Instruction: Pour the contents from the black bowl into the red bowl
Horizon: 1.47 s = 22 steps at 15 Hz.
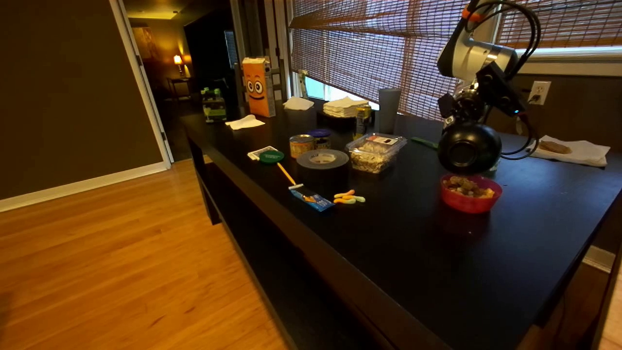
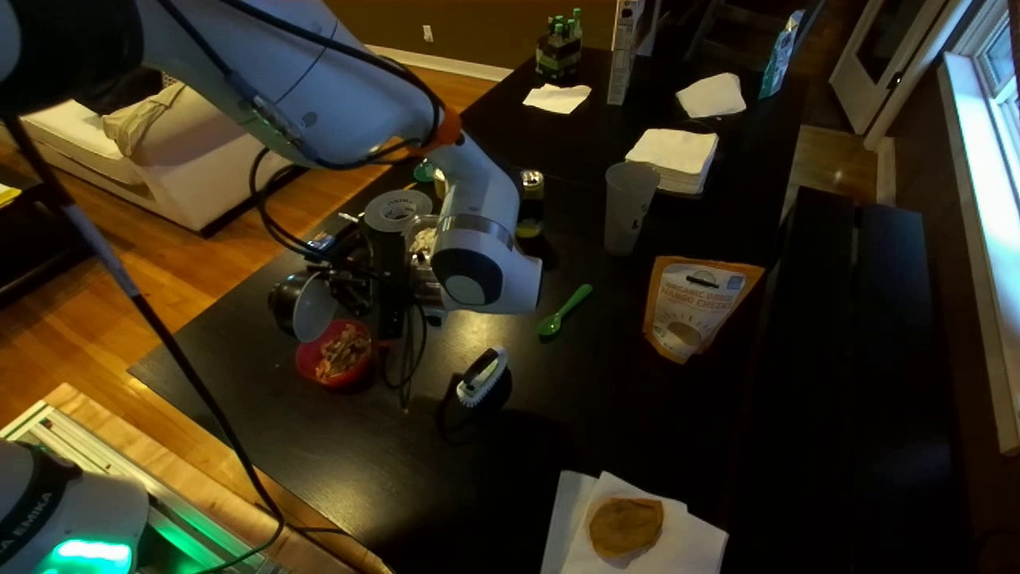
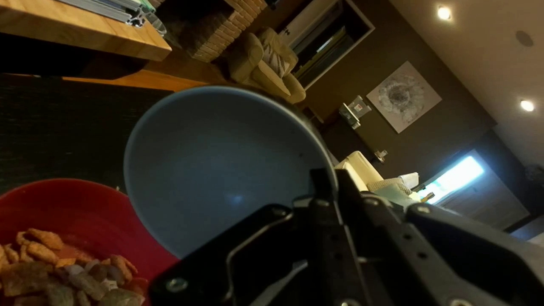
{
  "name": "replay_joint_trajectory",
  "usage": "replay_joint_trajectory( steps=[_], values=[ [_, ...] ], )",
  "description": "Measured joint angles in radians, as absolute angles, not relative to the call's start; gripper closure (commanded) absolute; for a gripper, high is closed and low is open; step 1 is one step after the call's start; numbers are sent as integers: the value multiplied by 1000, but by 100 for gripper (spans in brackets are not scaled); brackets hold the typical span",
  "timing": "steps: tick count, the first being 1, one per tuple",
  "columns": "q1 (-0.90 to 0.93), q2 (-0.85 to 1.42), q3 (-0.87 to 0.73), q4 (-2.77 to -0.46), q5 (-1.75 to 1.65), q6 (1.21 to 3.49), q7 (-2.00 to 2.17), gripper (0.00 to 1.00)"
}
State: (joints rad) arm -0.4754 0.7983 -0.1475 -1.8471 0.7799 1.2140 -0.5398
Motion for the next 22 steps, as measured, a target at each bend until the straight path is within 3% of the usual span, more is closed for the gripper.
replay_joint_trajectory(
  steps=[14, 22],
  values=[
    [-462, 823, -164, -1825, 788, 1150, -474, 98],
    [-337, 547, -238, -2052, 839, 1505, -298, 98]
  ],
)
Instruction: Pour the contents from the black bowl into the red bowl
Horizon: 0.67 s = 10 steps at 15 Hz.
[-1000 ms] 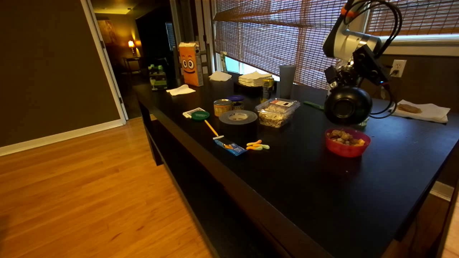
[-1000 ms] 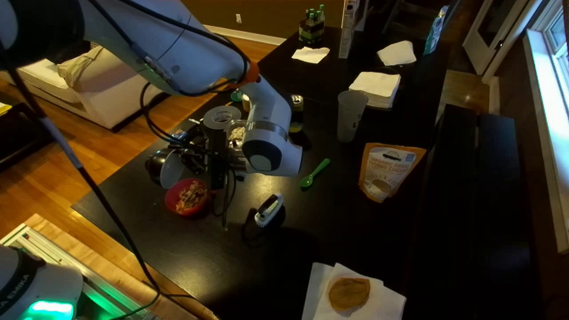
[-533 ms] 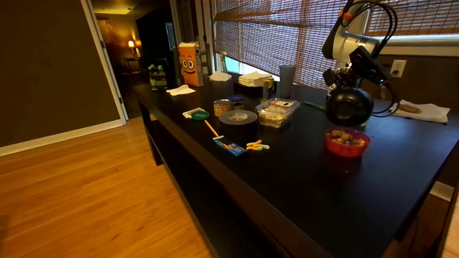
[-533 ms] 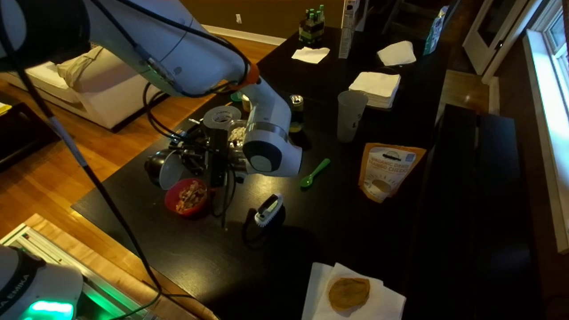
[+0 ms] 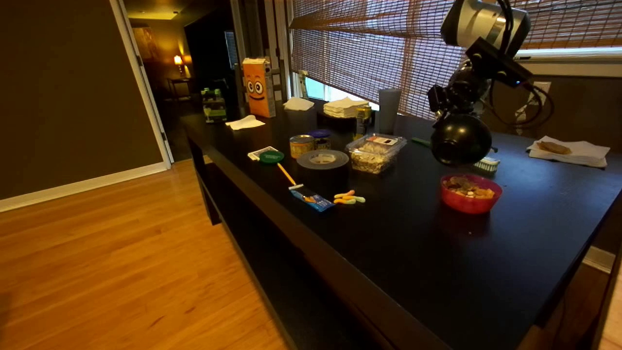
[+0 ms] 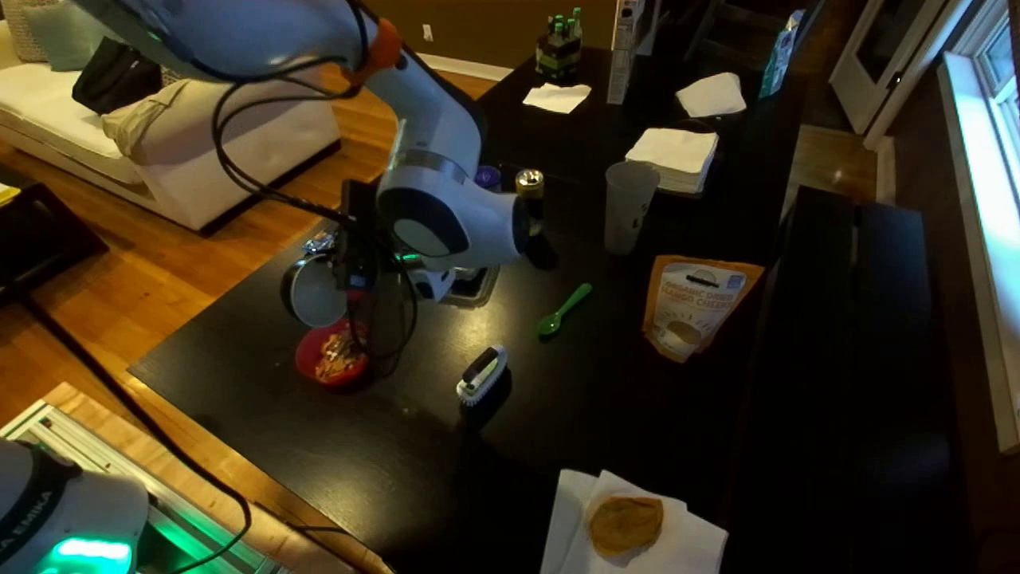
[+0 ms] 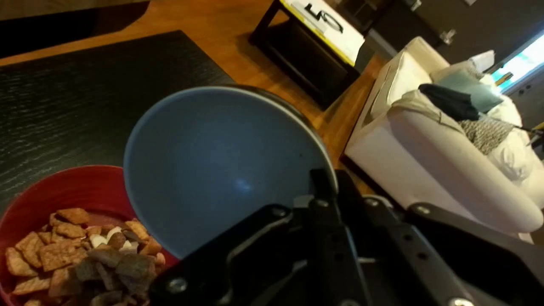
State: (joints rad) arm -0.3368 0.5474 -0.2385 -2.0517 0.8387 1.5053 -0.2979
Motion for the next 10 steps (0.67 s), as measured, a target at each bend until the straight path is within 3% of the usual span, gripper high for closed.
replay_joint_trajectory(
  steps=[10],
  values=[
    [-161, 172, -206, -2406, 869, 2168, -59, 98]
  ],
)
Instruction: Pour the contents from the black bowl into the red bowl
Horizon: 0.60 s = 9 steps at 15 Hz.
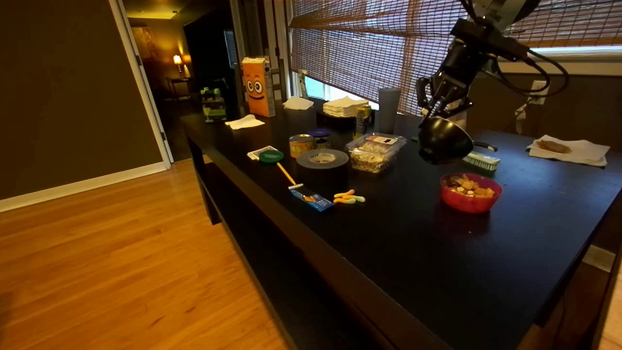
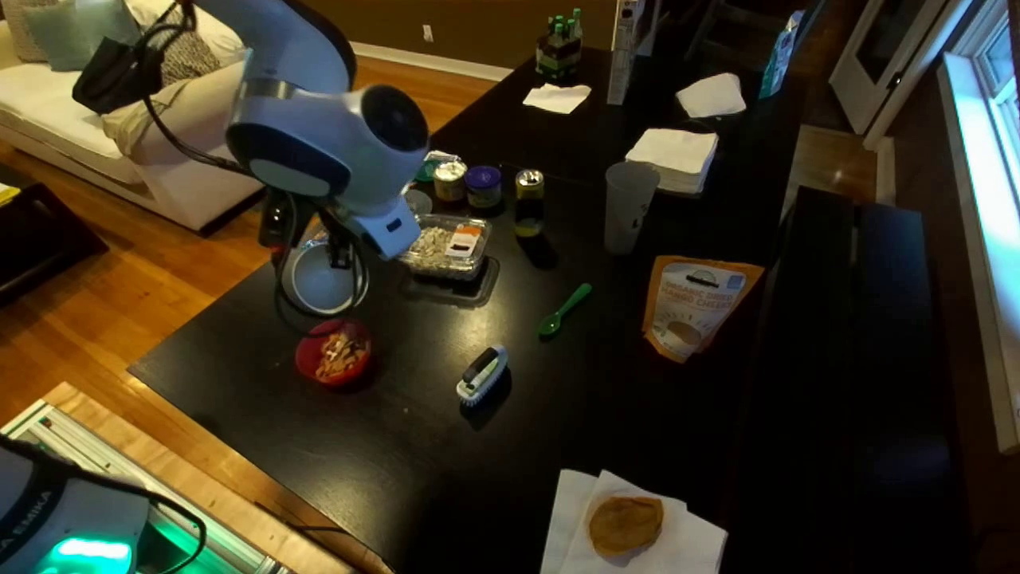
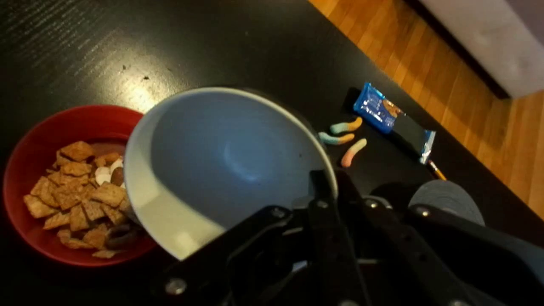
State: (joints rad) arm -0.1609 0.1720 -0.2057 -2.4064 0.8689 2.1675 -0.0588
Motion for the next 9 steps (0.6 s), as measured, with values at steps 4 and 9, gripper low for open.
replay_joint_trajectory(
  steps=[4, 9],
  values=[
    [-87, 85, -138, -2508, 867, 2493, 62, 98],
    [-26, 72, -71, -2594, 815, 2879, 256, 98]
  ],
)
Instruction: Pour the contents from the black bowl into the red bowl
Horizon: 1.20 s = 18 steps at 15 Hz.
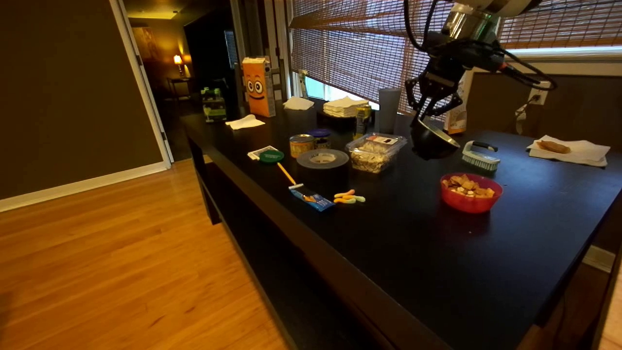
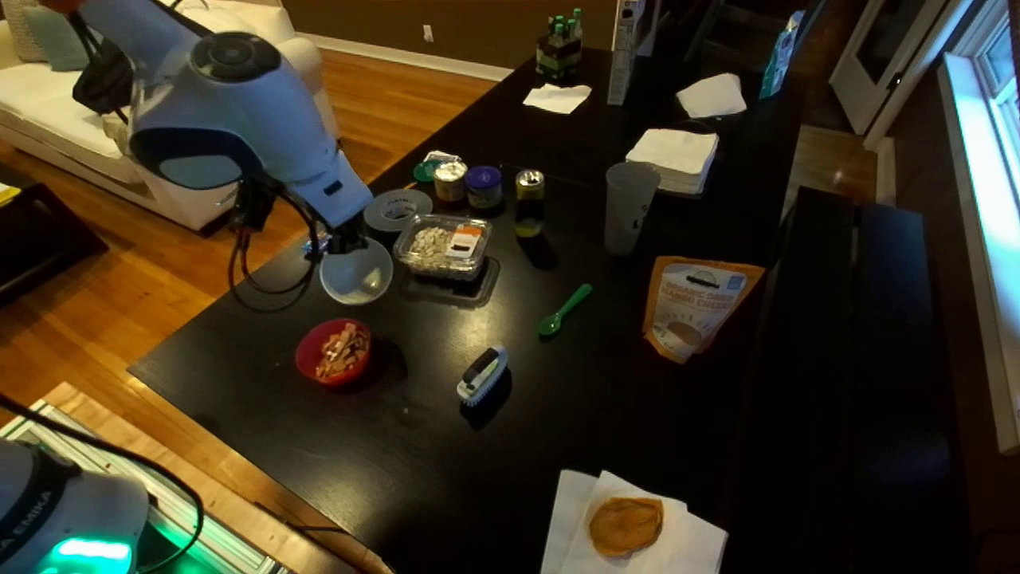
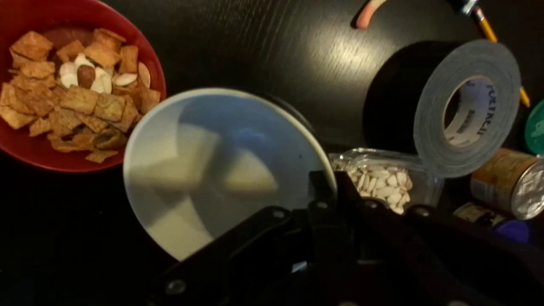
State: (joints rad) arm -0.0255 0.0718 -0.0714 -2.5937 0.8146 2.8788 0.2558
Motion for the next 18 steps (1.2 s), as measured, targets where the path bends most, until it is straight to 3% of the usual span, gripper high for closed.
replay_joint_trajectory(
  steps=[3, 4, 7, 9, 18],
  values=[
    [14, 108, -75, -2644, 688, 3092, 429, 98],
    [36, 136, -93, -2659, 634, 3162, 491, 92],
    [130, 249, -196, -2675, 557, 3281, 587, 92],
    [142, 282, -208, -2669, 552, 3301, 594, 98],
    [280, 297, -324, -2636, 547, 3298, 479, 98]
  ],
)
